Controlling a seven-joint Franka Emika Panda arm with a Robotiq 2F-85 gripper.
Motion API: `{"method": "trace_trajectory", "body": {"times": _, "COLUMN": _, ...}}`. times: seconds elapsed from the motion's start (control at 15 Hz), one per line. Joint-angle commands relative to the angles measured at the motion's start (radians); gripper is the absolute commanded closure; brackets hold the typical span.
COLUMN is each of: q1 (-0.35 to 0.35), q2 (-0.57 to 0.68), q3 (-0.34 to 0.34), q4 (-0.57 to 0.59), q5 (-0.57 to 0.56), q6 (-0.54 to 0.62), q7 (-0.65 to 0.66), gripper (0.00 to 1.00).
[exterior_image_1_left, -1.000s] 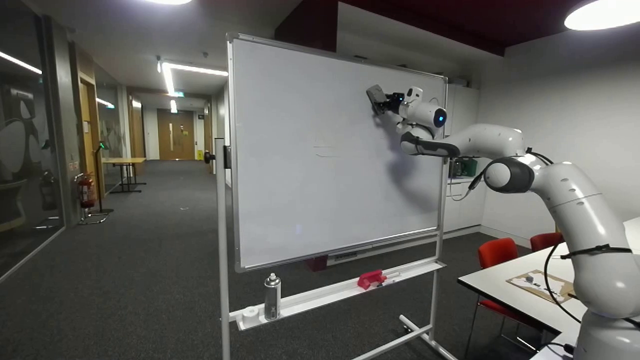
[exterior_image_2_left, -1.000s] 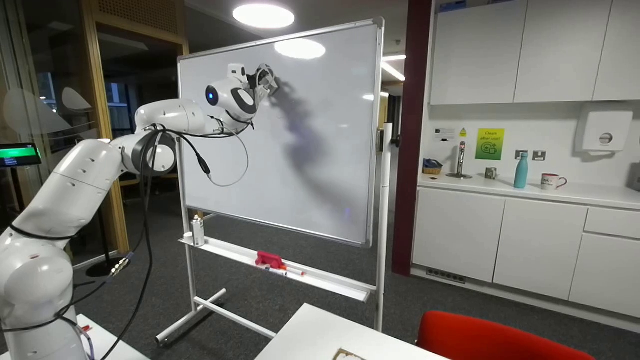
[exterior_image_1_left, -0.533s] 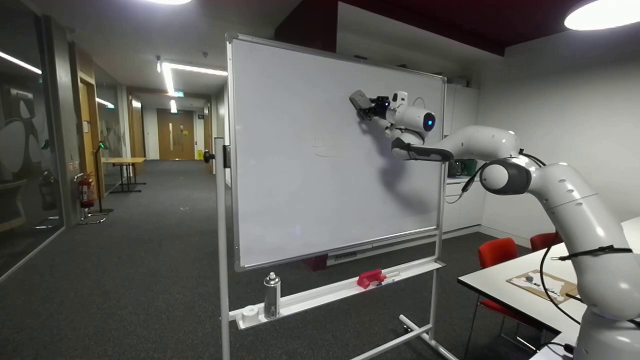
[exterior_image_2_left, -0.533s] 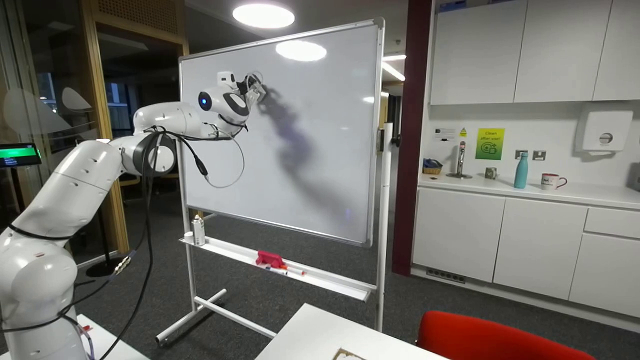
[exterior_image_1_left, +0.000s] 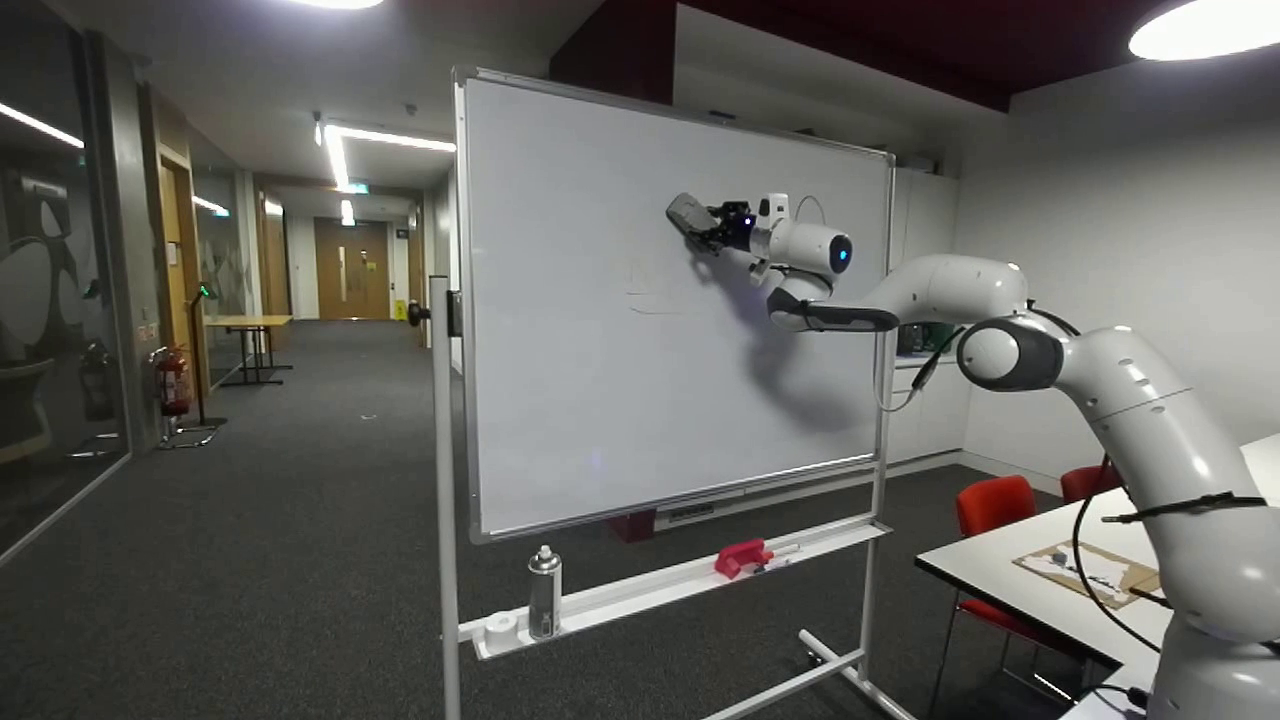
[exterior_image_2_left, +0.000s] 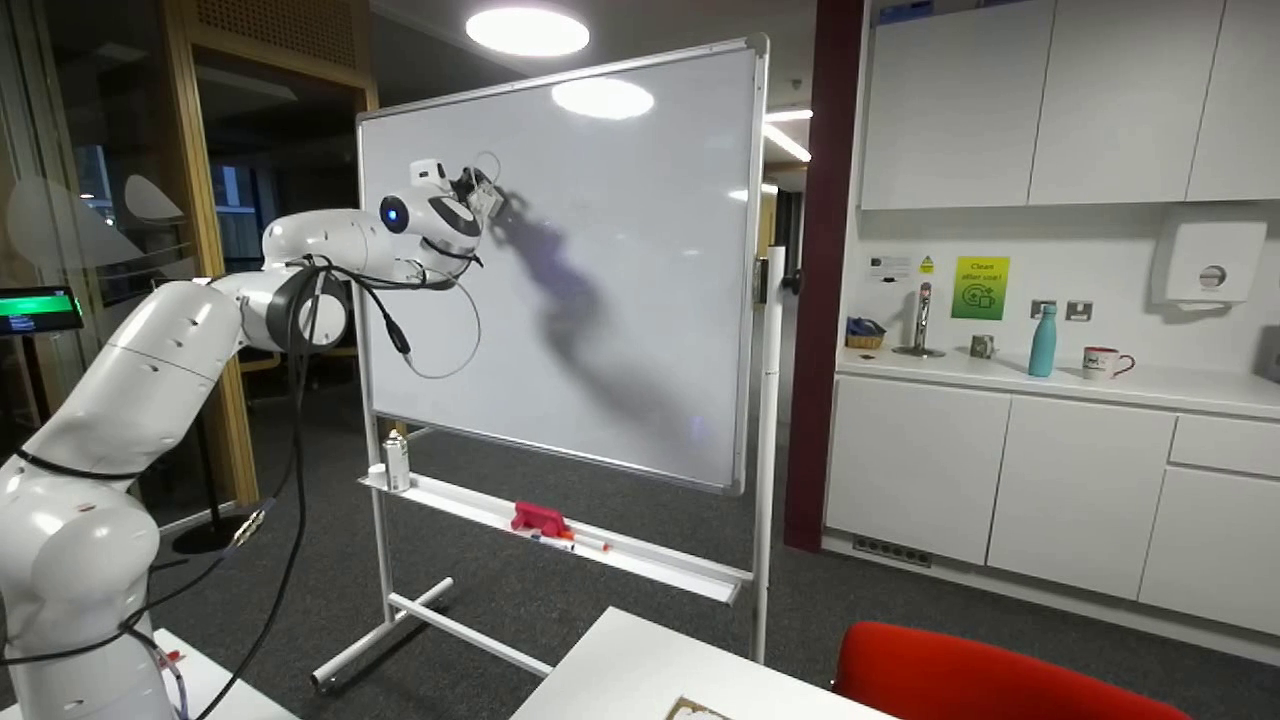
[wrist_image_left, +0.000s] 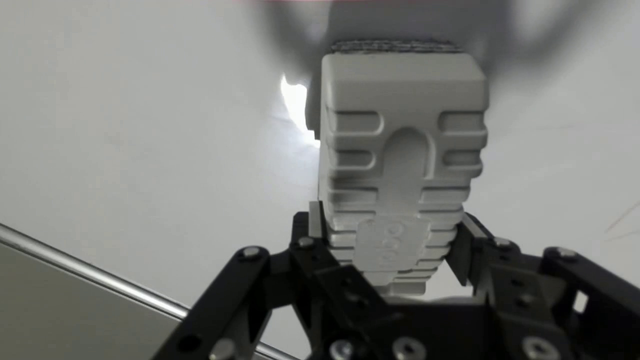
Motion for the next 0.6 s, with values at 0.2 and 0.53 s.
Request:
{"method": "trace_trajectory", "body": {"times": 0.2, "q1": -0.028, "q2": -0.047, "q3": 0.149, "q4": -0.236, "q5": -0.133, "q6": -0.005, "q7": 0.018, "gripper": 0.66}}
{"method": "trace_trajectory", "body": {"times": 0.53, "q1": -0.119, "q2": -0.076, "q3": 0.324, "q4": -0.414, "q5": -0.221, "q6": -0.013, "q7": 0.06, "gripper": 0.66}}
